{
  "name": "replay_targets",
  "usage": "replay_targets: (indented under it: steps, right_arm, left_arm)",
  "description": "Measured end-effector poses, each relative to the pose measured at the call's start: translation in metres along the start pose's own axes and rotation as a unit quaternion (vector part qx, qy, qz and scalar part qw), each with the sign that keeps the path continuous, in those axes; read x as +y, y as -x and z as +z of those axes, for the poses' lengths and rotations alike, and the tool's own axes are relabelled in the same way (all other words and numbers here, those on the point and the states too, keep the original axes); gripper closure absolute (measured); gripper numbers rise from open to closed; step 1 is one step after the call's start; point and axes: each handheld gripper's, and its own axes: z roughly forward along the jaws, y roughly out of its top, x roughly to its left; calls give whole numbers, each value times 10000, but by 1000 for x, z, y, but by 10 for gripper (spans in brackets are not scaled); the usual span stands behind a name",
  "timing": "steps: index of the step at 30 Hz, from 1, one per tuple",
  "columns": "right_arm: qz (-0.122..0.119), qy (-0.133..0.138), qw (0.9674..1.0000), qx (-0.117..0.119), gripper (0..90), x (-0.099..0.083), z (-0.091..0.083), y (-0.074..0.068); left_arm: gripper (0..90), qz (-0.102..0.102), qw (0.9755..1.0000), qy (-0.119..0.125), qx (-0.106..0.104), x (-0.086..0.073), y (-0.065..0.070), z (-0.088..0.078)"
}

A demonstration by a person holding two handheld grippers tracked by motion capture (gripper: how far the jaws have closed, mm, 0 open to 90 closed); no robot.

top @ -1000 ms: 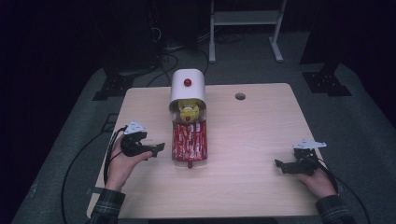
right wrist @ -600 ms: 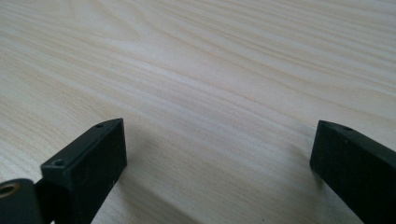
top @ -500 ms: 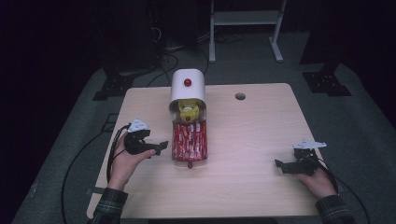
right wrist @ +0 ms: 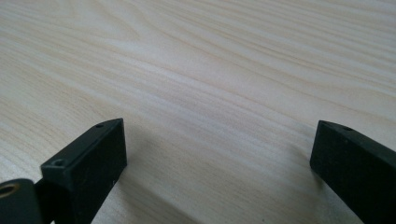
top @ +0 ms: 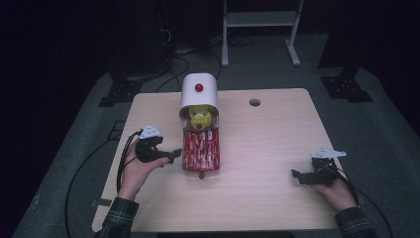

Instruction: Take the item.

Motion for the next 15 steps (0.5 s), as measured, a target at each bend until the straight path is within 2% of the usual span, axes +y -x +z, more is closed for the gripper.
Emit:
replay_targets:
  steps: [15]
  right_arm:
    - [-5,2,10000,0,30,0,0,0]
  left_arm:
    - [82,47,10000,17,-81,9,10,9]
